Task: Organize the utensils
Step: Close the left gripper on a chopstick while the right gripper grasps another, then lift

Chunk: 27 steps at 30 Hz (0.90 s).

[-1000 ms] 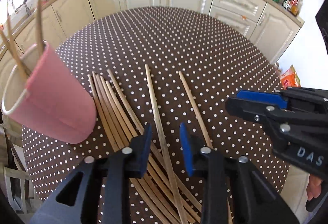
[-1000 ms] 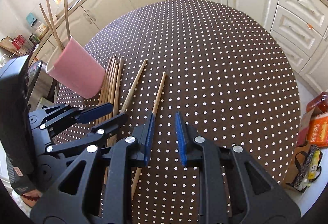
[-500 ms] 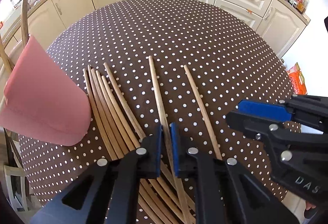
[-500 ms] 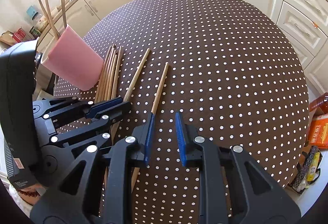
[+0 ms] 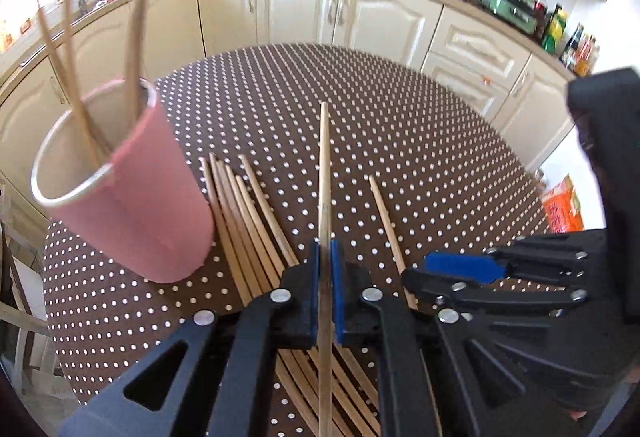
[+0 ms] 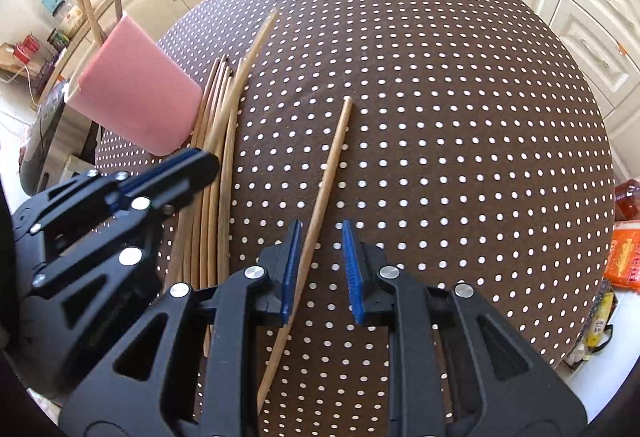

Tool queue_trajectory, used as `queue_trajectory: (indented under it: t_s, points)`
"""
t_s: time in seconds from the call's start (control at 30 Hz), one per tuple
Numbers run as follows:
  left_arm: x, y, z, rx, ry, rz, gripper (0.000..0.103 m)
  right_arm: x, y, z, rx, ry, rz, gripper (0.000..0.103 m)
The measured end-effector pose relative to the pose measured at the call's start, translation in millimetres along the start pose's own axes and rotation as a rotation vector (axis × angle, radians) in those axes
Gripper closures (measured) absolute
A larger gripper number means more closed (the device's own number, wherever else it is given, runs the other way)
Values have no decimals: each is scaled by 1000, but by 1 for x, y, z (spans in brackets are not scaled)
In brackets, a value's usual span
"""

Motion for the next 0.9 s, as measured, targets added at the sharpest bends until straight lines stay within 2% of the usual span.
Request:
queue_trajectory:
  t_s: [0.13, 0.27, 0.37, 0.6, 0.9]
  points:
    - [-7, -13, -18, -19, 41, -32, 97, 3, -19, 12, -52, -38, -35, 81]
    - [-13, -25, -32, -39, 61, -46, 97, 5, -33, 17, -100, -36, -71, 82]
    - [-16, -28, -41, -56, 82, -52, 97, 3, -41, 19, -131, -22, -87, 93]
    - [-25, -38, -70, -91, 156, -40, 97, -2, -39, 11, -84, 24, -51, 97]
    - [-25, -42, -110, -111, 281, -51, 97, 7, -52, -49, -16, 178, -64, 97]
Point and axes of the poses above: each gripper's, at about its wrist camera, not at the fingertips, and z roughly the way its jaws point, y to its right, x to its top, the point moved 4 cm from there along z, roughly the way its jaws point, and after that the axes turned 4 degrees about y, right-handed, at the moved point
